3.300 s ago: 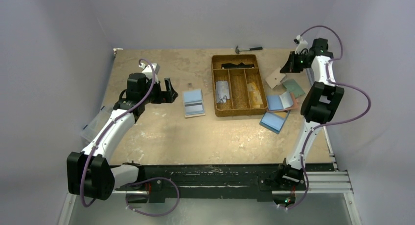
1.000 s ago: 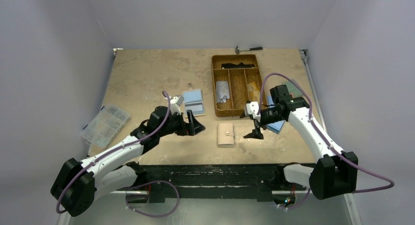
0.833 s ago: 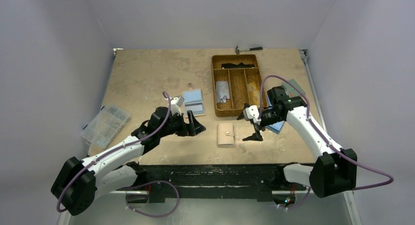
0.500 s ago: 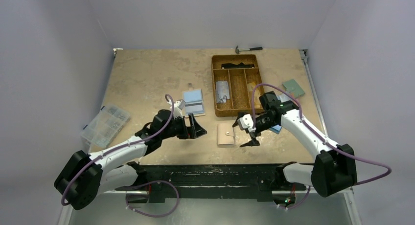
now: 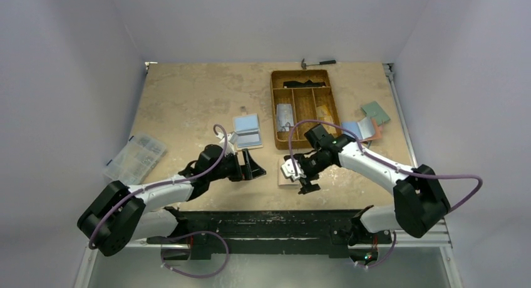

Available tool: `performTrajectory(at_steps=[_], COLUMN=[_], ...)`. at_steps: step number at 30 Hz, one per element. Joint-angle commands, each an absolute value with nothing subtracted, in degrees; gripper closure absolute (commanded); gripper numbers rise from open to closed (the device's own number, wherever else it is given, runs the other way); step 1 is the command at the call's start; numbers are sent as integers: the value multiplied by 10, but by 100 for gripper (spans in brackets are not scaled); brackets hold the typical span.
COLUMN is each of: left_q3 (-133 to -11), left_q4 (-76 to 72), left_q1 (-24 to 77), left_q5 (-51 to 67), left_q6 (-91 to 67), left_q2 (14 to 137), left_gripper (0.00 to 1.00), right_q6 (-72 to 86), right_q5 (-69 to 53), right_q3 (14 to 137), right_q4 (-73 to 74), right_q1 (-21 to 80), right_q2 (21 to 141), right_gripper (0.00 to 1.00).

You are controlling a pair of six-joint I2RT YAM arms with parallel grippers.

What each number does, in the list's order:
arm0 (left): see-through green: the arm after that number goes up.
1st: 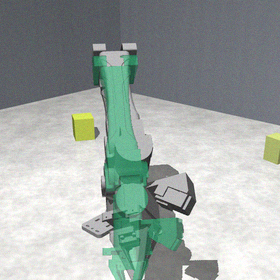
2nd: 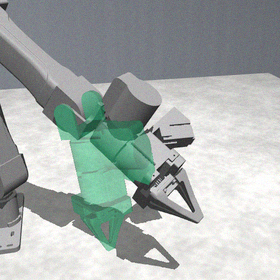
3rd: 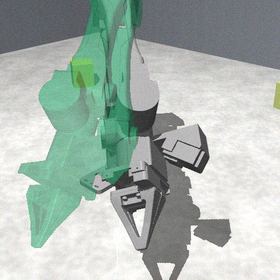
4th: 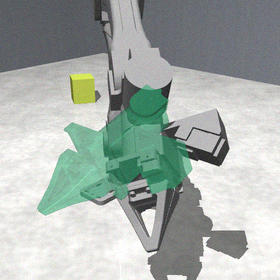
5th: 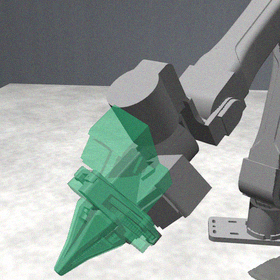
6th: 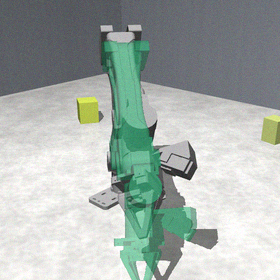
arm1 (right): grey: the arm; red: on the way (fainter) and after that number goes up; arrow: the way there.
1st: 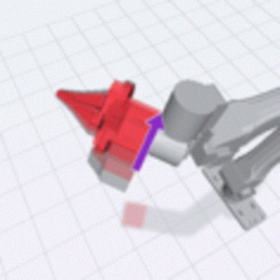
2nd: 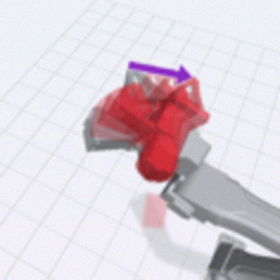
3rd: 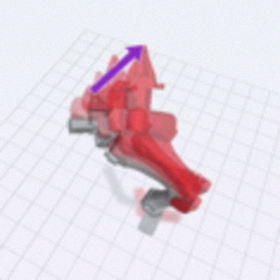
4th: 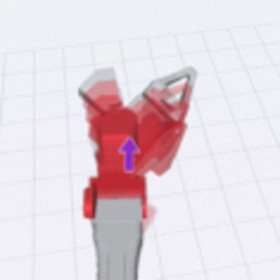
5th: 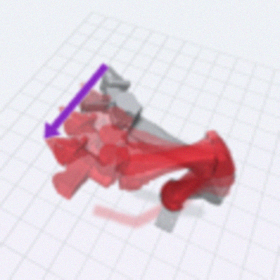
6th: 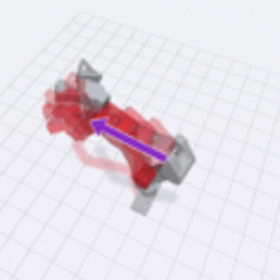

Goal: Take the credit cards out of the card holder
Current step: Open the card holder at the center of the board.

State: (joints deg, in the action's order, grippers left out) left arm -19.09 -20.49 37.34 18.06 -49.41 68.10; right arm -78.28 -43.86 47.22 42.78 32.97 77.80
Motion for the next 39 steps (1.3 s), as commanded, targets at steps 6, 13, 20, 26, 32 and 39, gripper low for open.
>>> performTrajectory(at_steps=[6,13,20,26,32,39], left_q3=[-161,-159,-170,-178,-185,-193], left_q4=[-324,-345,-352,-370,-372,-371], left_q1=[387,406,420,430,445,459], left_q5=[186,169,154,150,134,114], left_q6=[-534,-544,-546,-551,-557,-568], left_q2=[724,753,775,801,818,842], left_gripper=[11,13,16,18,19,25], right_q6=[-683,-595,-605,-554,-516,-500], right_q5=[-348,-340,-402,-315,-267,-254], right_q3=[480,514,531,515,516,518], right_q4=[357,332,371,317,291,286], right_q1=[414,433,372,353,353,356], right_q2=[812,832,813,828,857,881], right_gripper=[16,22,23,24,27,35])
